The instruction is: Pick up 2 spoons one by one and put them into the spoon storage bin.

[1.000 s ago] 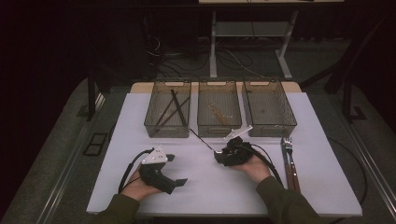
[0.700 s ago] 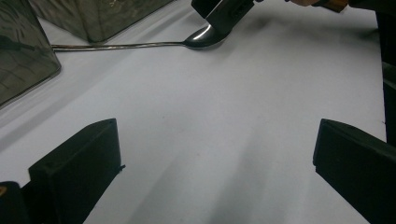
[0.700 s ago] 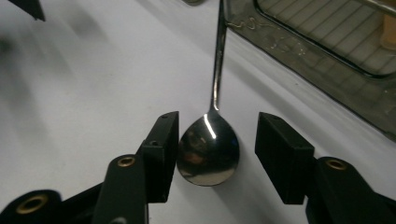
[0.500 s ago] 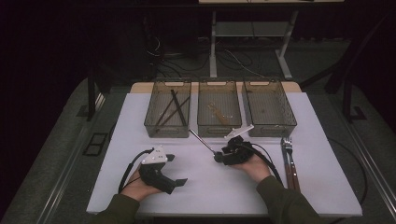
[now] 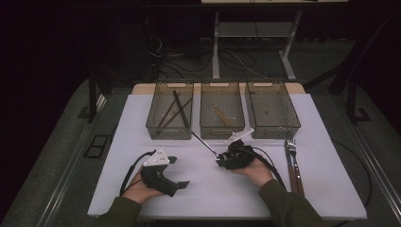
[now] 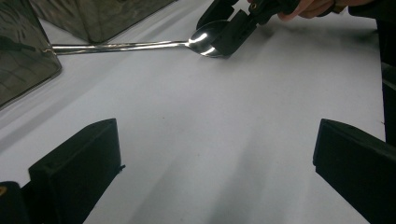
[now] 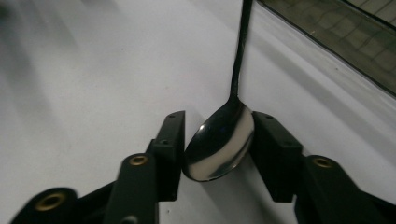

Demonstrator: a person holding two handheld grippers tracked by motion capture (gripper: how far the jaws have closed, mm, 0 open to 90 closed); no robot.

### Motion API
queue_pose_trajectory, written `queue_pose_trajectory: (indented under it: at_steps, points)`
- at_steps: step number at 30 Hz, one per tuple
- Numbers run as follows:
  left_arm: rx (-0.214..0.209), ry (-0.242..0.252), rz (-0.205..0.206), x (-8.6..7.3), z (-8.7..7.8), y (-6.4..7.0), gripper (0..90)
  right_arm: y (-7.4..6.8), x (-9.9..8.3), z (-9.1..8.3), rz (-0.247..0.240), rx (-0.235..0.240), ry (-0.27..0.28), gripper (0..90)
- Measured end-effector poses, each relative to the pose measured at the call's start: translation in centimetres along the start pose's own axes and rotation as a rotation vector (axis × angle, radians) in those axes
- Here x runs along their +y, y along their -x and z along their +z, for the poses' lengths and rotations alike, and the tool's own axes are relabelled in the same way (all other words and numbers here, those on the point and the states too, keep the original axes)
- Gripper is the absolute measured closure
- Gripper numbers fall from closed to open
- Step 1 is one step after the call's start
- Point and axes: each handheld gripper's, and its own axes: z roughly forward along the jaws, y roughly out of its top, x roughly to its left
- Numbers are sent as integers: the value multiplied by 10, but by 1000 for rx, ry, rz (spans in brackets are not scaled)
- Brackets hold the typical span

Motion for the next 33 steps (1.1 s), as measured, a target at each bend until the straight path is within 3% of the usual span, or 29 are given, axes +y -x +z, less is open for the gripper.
queue_pose_trajectory:
  at_steps: [8,21,24,33]
  points:
    - [1,-1,0,0,0,0,0,0,0,-1,-11,-29,-5,736]
    - [2,-3,-1,0,0,1,0,1,-2,-11,3,16,55,885]
    - [2,-2,-2,0,-1,1,0,-3,-1,-12,-31,-5,54,886]
    - [1,1,3,0,-1,0,0,-3,-2,-24,-50,-16,75,887]
